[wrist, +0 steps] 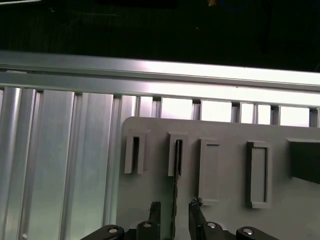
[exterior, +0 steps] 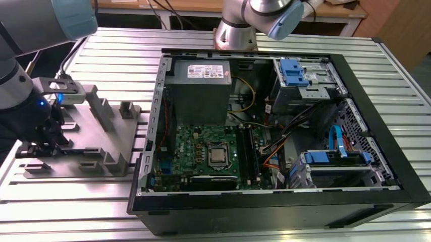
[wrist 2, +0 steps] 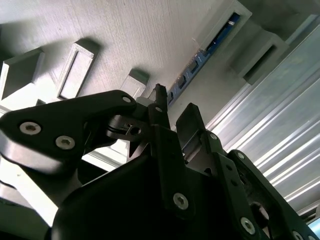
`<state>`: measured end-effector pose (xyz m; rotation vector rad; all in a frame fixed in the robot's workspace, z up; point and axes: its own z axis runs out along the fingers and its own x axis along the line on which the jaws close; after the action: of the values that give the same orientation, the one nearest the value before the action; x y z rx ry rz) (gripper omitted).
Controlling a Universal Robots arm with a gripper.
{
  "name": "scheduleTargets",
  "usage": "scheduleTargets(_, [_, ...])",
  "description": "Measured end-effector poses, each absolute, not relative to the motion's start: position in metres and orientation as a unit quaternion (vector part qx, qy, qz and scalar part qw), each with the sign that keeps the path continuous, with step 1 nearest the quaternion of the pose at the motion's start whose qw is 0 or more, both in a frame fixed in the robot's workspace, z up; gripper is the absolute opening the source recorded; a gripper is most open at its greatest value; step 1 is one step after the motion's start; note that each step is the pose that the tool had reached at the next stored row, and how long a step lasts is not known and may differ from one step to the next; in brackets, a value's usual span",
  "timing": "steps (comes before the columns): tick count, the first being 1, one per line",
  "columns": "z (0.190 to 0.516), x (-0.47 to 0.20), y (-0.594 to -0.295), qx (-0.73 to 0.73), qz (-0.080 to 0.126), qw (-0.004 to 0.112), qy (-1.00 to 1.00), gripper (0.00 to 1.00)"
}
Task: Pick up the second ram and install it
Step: 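Pick up the second ram and move it above second insertion slot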
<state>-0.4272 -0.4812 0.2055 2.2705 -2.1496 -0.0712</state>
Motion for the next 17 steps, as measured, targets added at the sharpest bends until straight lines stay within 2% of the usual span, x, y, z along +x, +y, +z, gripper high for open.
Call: scheduleTargets(17, [0.2004,-0.4280,-0.4812,0.729,-0.022,0.008,-0.684,0.33])
